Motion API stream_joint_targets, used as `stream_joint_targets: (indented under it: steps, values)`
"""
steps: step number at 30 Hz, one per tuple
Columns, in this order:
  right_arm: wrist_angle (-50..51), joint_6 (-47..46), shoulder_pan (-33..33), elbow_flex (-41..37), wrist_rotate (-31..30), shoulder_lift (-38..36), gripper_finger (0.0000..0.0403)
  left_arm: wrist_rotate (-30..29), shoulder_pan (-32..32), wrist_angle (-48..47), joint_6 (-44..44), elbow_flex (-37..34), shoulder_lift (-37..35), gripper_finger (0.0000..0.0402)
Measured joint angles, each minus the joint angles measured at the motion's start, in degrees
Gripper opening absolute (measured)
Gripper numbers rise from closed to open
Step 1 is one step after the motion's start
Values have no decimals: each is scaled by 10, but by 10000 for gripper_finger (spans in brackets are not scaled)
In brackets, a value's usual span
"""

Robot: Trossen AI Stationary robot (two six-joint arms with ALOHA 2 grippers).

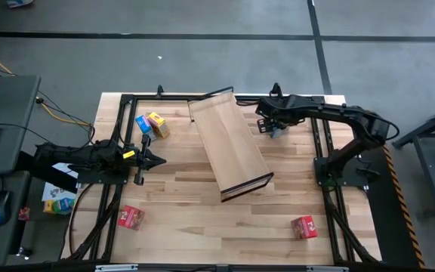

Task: Stack cereal on shelf
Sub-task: Put the right blue cereal box on the shelf

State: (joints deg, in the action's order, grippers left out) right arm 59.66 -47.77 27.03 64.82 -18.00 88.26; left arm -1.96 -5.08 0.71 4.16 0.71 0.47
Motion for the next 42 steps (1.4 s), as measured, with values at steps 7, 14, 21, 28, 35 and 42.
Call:
stream_joint_targets:
  steps: [7,14,21,28,35,42]
  values:
    - [-6,-13,0,0,-13,17,269,0,0,0,0,0,0,0]
    - [-4,-37,0,0,-29,23,215,0,0,0,0,0,0,0]
    - [0,-21,-2,1,-12,7,138,0,0,0,0,0,0,0]
    - [66,55,-2,127,-17,-67,98,0,0,0,0,0,0,0]
    - [30,81,-27,313,31,-81,95,0,0,0,0,0,0,0]
    - [86,84,-99,479,32,42,95,0,0,0,0,0,0,0]
